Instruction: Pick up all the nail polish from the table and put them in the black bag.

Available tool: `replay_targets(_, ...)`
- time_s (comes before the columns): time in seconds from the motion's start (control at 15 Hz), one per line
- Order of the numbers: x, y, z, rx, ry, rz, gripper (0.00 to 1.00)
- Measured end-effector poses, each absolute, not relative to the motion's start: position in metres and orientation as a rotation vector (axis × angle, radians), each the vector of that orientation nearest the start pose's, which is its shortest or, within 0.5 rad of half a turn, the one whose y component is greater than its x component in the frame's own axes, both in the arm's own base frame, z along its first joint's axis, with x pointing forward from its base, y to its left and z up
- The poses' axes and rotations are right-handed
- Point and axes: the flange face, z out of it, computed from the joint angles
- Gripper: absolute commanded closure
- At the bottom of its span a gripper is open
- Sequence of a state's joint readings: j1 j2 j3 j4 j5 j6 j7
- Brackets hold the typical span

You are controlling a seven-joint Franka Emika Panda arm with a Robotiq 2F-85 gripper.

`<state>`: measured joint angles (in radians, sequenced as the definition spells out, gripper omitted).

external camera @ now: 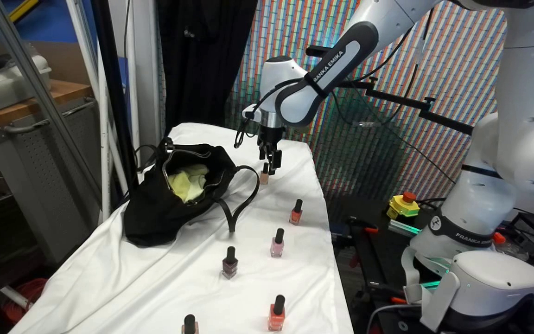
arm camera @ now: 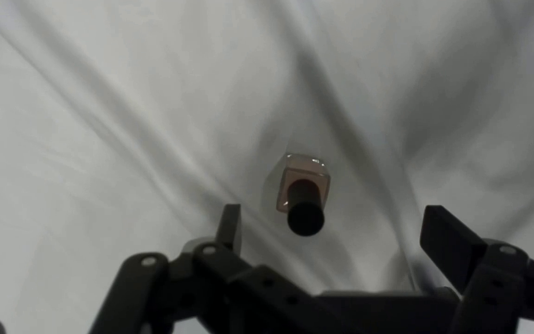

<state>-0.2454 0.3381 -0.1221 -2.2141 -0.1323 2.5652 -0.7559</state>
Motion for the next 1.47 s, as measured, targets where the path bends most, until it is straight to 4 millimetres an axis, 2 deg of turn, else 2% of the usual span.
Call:
replay_targets(0.73, 0.528, -0.21, 0.201, -3.158, -0.796, 0.062, 0.0)
replay_targets(1.13, 0.525, -0.22, 0.197, -3.188, -0.715, 0.032, 0.0)
replay_targets(1.47, 0.528, -0.218, 0.188, -3.213, -0.631, -0.007, 0.0)
